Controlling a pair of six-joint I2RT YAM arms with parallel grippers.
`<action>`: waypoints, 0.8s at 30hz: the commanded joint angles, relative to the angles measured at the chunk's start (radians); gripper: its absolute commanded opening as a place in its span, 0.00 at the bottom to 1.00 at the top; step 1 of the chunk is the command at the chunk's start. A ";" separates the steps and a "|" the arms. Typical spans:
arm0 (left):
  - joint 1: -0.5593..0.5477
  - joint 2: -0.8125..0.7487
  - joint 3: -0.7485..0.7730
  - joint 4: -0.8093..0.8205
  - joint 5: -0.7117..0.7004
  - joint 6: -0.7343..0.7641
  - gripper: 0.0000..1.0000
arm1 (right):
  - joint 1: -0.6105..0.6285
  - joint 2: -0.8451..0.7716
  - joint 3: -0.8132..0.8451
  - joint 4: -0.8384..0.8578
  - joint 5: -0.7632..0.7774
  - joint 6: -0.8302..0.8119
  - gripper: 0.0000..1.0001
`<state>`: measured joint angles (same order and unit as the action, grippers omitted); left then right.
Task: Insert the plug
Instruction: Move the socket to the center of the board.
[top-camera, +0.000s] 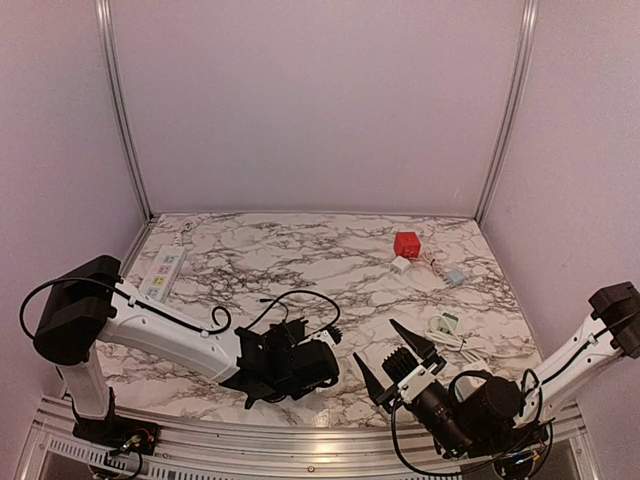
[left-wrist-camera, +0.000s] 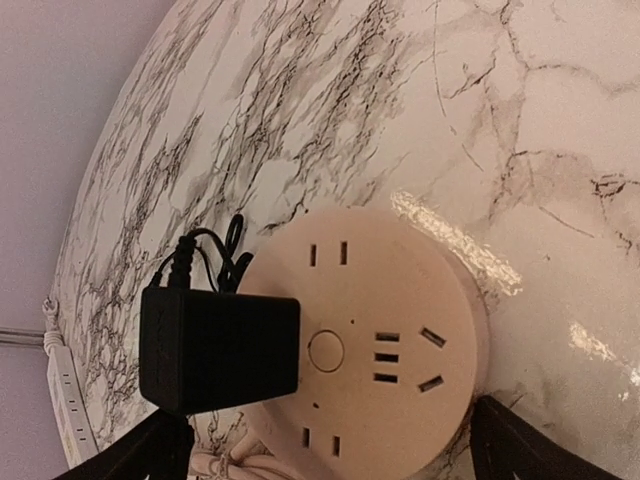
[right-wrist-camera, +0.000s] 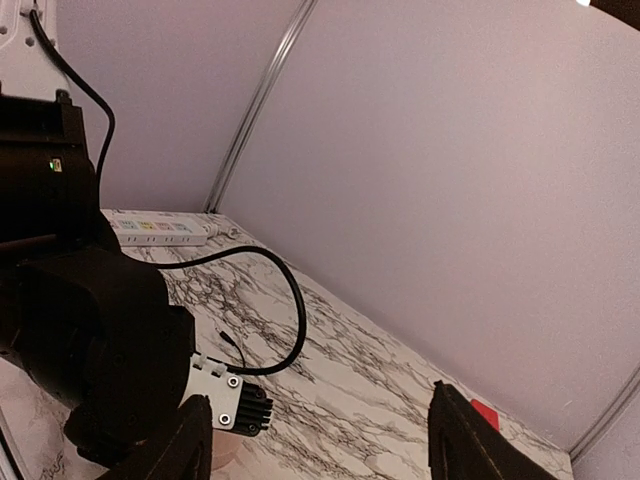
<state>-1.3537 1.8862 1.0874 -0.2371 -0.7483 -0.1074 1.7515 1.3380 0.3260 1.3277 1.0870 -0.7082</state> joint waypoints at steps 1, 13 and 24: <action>0.034 0.039 0.076 0.049 -0.005 0.025 0.98 | -0.003 -0.002 0.026 0.008 0.013 0.004 0.68; -0.005 0.011 0.081 0.201 0.101 0.043 0.99 | -0.013 0.045 0.026 0.044 0.018 -0.004 0.69; -0.110 -0.404 -0.370 0.438 0.106 -0.205 0.99 | -0.039 0.058 -0.012 0.398 0.175 -0.217 0.77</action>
<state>-1.4521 1.5887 0.8463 0.0544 -0.6540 -0.1986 1.7252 1.4090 0.3275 1.4719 1.1625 -0.8097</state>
